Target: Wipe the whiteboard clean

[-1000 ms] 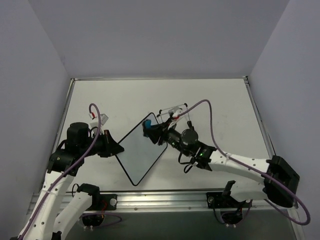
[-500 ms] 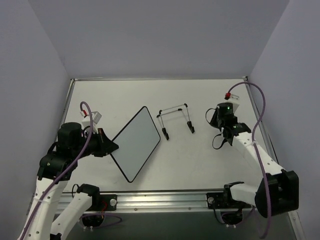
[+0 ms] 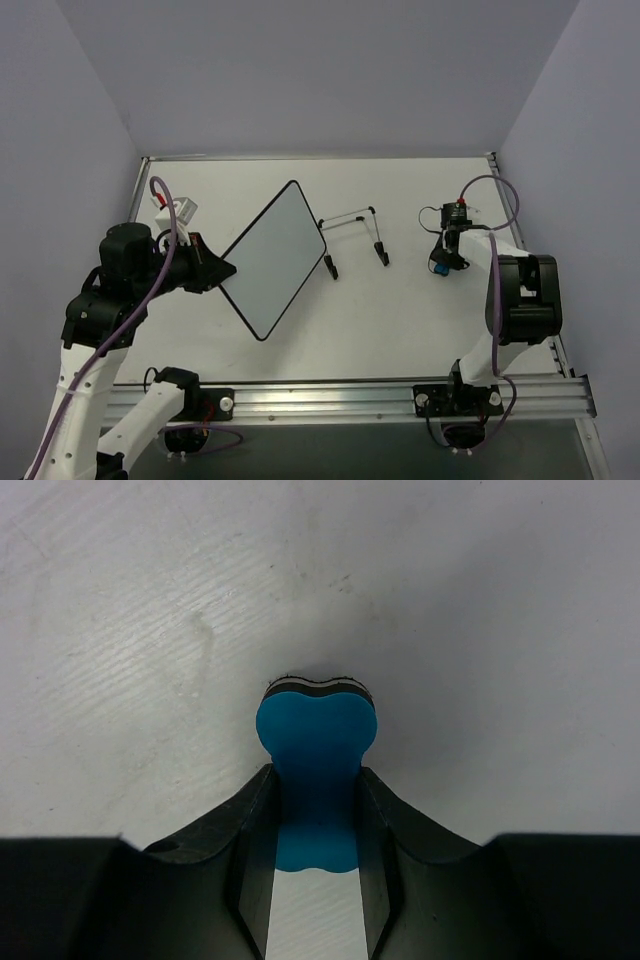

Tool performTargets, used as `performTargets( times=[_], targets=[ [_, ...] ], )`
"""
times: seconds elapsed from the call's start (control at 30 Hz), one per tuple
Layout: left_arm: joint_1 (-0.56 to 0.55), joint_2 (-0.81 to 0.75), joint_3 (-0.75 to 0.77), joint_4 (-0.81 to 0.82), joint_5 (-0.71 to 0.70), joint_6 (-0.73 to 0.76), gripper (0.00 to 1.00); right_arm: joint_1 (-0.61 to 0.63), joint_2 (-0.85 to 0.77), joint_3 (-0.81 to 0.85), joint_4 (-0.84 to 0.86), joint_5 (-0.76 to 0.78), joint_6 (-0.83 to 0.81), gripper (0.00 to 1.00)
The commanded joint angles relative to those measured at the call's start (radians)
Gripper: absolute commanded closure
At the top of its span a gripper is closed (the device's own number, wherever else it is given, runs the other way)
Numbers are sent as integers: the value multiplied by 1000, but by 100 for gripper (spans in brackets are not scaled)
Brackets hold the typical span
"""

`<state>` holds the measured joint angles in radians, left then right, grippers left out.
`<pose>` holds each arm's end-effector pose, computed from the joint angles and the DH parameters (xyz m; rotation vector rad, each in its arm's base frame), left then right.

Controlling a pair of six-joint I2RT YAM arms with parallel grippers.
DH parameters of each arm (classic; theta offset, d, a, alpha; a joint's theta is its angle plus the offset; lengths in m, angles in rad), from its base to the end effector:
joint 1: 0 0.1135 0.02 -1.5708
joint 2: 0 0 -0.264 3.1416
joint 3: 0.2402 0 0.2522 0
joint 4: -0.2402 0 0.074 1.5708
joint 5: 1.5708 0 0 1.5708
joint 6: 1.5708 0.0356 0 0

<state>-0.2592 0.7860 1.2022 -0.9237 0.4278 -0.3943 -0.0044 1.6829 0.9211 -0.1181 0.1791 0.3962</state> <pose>0.1182 -0.0466 0.4025 0.1272 2.1340 -0.8366 0.3376 -0.0078 0.1662 0.5606 2.3665 -0.0438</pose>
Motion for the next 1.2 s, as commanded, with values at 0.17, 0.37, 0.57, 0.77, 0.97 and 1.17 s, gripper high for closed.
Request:
performTargets(
  times=[0.17, 0.37, 0.57, 0.77, 0.97, 1.17],
  targets=[
    [1, 84, 40, 393, 224, -61, 98, -26, -37, 5, -8, 22, 12, 1],
    [0, 191, 16, 682, 310, -126, 98, -17, -241, 30, -83, 91, 16, 0],
    [-3, 436, 153, 832, 435, -31, 98, -19, -538, 47, -136, 115, 26, 0],
    [-8, 679, 387, 732, 610, 203, 98, -22, -719, 145, -236, 106, -3, 0],
    [-3, 846, 494, 659, 775, 328, 98, -2, -822, 156, -272, 46, 1, 0],
    [-45, 953, 484, 632, 723, 407, 98, 24, -855, 148, -282, 53, -11, 0]
  ],
)
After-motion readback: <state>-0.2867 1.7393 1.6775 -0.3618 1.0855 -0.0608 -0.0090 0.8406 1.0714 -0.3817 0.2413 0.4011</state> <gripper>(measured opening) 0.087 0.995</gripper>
